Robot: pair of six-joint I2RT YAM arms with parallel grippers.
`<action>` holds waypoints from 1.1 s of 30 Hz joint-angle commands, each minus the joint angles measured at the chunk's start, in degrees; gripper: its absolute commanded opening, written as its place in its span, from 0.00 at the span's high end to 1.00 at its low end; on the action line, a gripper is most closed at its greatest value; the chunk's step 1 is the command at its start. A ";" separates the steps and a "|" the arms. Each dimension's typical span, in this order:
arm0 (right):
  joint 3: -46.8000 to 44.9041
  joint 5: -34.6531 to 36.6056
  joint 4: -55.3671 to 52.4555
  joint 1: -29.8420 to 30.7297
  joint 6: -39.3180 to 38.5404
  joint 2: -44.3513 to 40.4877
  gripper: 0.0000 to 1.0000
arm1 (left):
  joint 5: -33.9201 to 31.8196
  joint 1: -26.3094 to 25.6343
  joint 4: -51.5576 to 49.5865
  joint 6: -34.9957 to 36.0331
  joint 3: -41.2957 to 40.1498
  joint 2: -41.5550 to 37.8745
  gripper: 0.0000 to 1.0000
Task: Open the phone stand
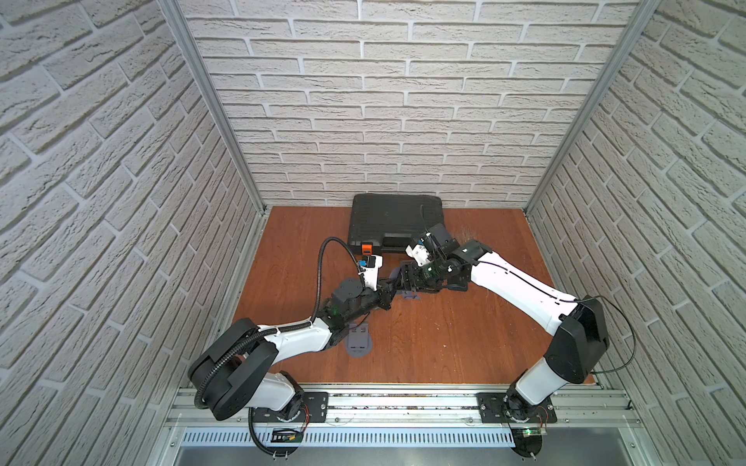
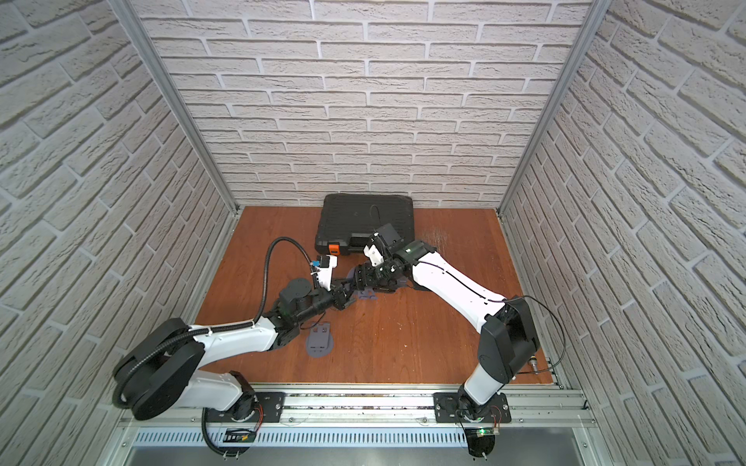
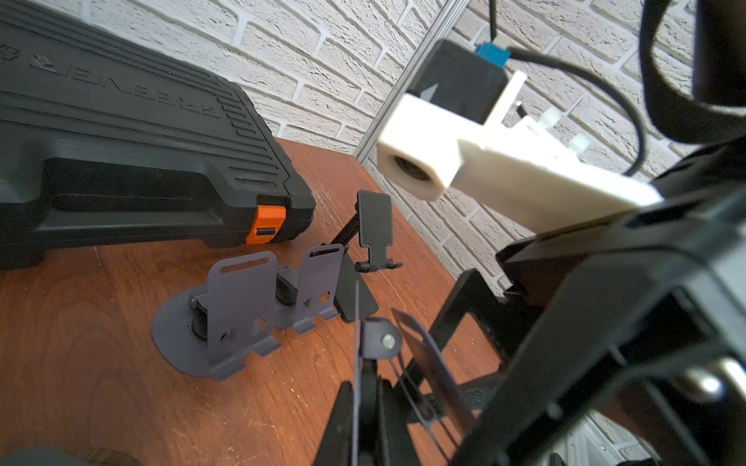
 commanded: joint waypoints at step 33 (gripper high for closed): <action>0.45 4.74 3.07 -1.70 -1.63 -4.51 0.31 | 2.07 0.20 4.88 1.01 0.72 -0.50 1.00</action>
